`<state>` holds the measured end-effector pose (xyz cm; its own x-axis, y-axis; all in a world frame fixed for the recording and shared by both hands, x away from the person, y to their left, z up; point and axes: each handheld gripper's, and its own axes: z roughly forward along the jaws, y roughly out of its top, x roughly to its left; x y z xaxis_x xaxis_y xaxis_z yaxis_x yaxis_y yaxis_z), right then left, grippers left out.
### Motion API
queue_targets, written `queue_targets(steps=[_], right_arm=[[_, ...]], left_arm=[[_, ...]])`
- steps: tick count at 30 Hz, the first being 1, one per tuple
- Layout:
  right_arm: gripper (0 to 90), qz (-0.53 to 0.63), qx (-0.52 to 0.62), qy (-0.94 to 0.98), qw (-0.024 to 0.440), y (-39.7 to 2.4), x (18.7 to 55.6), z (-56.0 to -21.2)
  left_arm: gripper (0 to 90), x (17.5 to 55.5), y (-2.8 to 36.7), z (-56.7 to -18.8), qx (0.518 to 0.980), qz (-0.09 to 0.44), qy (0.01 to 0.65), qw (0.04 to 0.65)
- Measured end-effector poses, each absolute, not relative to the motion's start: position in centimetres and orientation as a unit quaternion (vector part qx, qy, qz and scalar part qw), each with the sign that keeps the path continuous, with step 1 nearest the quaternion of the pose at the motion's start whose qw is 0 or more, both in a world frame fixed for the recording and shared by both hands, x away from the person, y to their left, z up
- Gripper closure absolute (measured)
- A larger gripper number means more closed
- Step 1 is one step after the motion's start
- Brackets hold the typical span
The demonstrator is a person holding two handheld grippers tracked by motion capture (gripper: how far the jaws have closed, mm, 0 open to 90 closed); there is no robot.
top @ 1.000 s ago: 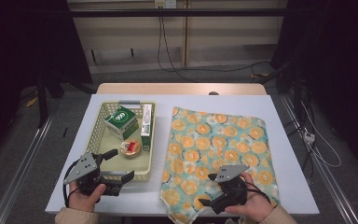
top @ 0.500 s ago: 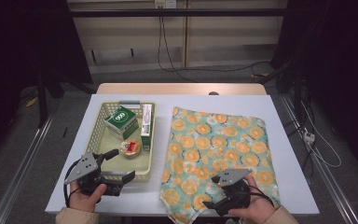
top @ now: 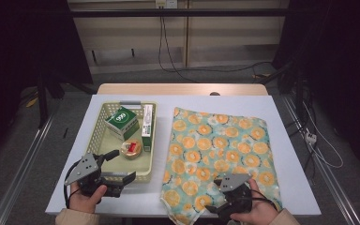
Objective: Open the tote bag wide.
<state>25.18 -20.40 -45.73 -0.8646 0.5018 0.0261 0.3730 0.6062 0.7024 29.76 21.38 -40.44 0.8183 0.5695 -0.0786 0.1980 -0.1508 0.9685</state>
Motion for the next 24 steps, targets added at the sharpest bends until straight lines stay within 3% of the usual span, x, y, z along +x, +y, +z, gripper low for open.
queue_targets(steps=[3, 6, 8, 14, 19, 24], right_arm=[[29.2, 0.370, 0.239, 0.894, 0.087, -20.34, 25.14, -45.52], [49.4, 0.373, 0.220, 0.898, 0.078, -20.24, 24.87, -45.27], [56.7, 0.372, 0.209, 0.902, 0.073, -20.10, 24.72, -45.14], [69.0, 0.371, 0.201, 0.904, 0.067, -19.95, 24.54, -45.08], [85.4, 0.374, 0.196, 0.905, 0.056, -19.80, 24.38, -45.13], [90.0, 0.370, 0.198, 0.906, 0.054, -19.67, 24.44, -45.07]], left_arm=[[3.7, 29.74, 21.28, -40.44, 0.742, 0.154, 0.258, 0.599], [3.7, 29.74, 21.18, -40.48, 0.744, 0.153, 0.257, 0.597], [3.7, 29.75, 21.14, -40.48, 0.744, 0.153, 0.256, 0.598], [3.7, 29.76, 21.17, -40.56, 0.742, 0.152, 0.261, 0.599], [3.7, 29.78, 21.04, -40.60, 0.745, 0.151, 0.259, 0.596], [3.7, 29.68, 21.06, -40.50, 0.742, 0.151, 0.259, 0.599]])
